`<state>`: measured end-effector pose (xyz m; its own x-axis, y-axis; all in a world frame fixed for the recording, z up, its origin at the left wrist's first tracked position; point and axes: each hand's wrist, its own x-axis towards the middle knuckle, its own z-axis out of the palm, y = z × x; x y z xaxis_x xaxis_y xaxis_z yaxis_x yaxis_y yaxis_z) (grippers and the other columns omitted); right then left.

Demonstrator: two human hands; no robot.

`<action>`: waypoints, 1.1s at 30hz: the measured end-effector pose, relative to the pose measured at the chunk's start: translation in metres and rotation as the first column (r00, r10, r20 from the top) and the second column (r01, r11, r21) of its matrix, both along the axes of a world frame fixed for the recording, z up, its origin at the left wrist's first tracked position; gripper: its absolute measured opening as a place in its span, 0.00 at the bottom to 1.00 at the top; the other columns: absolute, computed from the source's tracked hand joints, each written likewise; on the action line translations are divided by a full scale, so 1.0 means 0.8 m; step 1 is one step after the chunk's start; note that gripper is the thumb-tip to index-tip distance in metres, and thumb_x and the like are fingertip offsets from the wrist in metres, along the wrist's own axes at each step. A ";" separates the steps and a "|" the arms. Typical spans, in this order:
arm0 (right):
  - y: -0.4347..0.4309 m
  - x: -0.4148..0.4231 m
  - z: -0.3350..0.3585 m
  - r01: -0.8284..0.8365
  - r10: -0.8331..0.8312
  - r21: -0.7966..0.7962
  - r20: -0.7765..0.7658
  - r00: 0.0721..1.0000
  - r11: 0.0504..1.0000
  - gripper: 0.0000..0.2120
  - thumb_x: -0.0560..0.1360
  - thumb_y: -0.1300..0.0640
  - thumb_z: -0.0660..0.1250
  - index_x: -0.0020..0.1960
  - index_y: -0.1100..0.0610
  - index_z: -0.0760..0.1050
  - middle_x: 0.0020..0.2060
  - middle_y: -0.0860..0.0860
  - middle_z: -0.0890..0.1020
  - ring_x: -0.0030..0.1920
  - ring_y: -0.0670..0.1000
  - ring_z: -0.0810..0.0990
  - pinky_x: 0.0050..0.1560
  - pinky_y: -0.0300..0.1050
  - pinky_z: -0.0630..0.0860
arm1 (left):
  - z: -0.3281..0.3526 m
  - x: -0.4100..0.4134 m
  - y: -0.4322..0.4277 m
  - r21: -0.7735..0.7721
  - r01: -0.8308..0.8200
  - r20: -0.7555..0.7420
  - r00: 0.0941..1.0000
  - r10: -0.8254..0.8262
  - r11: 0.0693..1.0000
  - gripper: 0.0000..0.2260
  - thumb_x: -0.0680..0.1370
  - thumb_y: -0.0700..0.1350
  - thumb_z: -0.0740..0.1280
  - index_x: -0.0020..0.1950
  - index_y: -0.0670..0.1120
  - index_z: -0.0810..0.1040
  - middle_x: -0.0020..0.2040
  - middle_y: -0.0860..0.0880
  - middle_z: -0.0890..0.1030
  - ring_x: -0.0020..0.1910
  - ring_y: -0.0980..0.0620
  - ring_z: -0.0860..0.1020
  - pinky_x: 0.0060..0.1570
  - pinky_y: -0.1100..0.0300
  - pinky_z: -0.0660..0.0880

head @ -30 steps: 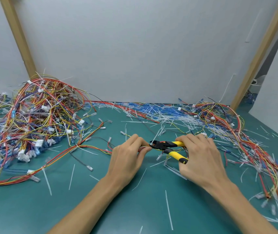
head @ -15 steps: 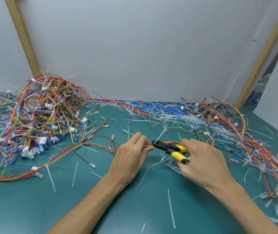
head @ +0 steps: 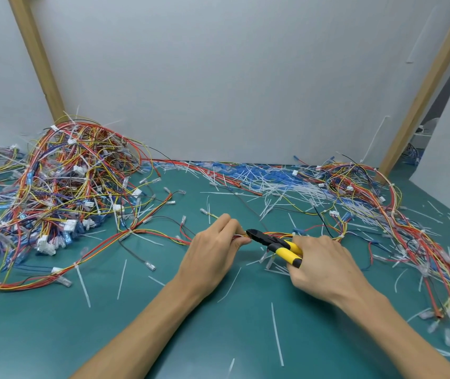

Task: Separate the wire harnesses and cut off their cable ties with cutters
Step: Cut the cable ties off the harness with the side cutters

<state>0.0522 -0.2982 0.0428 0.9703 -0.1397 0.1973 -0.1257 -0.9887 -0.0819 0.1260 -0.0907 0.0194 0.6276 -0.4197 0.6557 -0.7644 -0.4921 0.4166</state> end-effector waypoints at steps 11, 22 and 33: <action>-0.002 0.005 -0.011 -0.059 -0.014 0.270 0.260 0.965 0.961 0.11 0.71 0.50 0.70 0.36 0.52 0.69 0.25 0.49 0.72 0.32 0.56 0.72 0.31 0.49 0.69 | -0.004 0.008 0.002 0.005 -0.053 -0.069 0.996 0.053 0.999 0.07 0.80 0.52 0.68 0.49 0.49 0.79 0.43 0.54 0.77 0.41 0.50 0.77 0.39 0.49 0.76; 0.016 0.001 -0.004 -0.371 0.129 0.451 0.480 0.868 0.812 0.06 0.72 0.51 0.69 0.42 0.51 0.73 0.34 0.46 0.74 0.36 0.48 0.73 0.34 0.37 0.66 | 0.000 -0.019 -0.023 0.150 0.147 0.078 0.984 -0.160 0.978 0.09 0.84 0.42 0.60 0.61 0.42 0.76 0.51 0.46 0.74 0.46 0.45 0.76 0.47 0.51 0.75; -0.031 0.016 -0.009 -0.314 -0.172 0.738 0.501 0.848 0.597 0.14 0.71 0.45 0.73 0.38 0.52 0.71 0.28 0.46 0.74 0.31 0.50 0.71 0.37 0.54 0.71 | 0.004 -0.003 0.003 0.101 0.166 -0.197 0.970 -0.144 0.981 0.22 0.82 0.63 0.54 0.75 0.61 0.63 0.66 0.62 0.73 0.68 0.62 0.67 0.68 0.64 0.60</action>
